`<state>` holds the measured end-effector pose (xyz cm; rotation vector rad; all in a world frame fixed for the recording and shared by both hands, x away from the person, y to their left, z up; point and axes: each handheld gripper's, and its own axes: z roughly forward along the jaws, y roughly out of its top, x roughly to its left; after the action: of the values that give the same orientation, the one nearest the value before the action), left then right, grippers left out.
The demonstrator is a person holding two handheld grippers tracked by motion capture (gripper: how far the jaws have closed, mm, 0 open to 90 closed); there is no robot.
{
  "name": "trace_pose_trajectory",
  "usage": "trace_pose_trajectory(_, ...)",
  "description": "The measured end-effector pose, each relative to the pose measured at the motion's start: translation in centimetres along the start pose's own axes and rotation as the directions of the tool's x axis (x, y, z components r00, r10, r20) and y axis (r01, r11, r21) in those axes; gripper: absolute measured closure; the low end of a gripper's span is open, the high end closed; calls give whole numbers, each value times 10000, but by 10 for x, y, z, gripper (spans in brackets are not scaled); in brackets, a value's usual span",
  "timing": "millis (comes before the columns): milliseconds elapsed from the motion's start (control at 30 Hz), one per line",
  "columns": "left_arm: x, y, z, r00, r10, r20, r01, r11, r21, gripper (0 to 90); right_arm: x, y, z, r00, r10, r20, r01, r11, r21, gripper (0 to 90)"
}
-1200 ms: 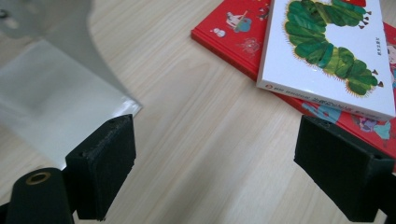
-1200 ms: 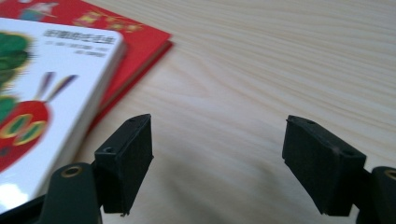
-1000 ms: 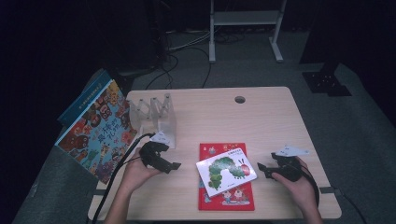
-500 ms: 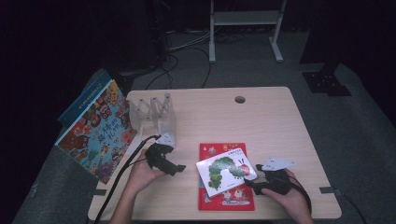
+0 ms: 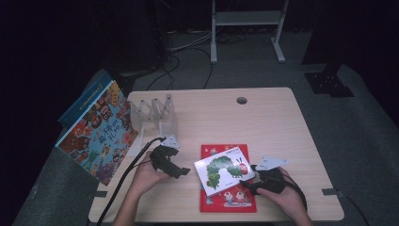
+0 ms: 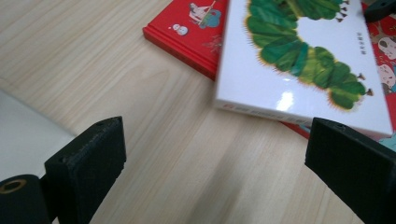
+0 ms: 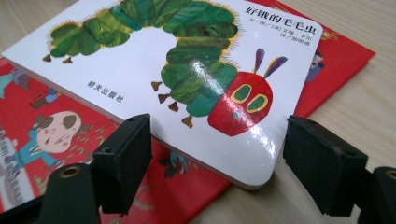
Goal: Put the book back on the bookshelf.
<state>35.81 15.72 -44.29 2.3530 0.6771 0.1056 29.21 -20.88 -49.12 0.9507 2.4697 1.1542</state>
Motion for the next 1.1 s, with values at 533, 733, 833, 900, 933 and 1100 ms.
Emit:
trace_pose_trajectory(533,1,11,38,9985,92,535,-110,9994,341,45,-7,23,24,9986,-437,-286,443,9988,221,227)
trace_pose_trajectory(733,3,8,46,9948,-212,992,186,9995,270,43,-12,27,31,9991,-373,-219,374,9993,51,226)
trace_pose_trajectory(833,2,7,47,9931,-318,1128,289,9992,275,42,-11,29,31,9995,-312,-79,313,9993,187,203)
trace_pose_trajectory(900,0,6,48,9912,-385,1267,349,9989,302,42,-9,29,30,9993,-335,168,331,9991,255,190)
trace_pose_trajectory(933,-1,6,48,9917,-310,1248,270,9991,331,42,-7,28,29,9989,-322,330,312,9990,306,189)
trace_pose_trajectory(1100,-3,5,48,9923,-415,1170,384,9989,283,28,4,25,18,9985,-96,542,87,9998,162,185)
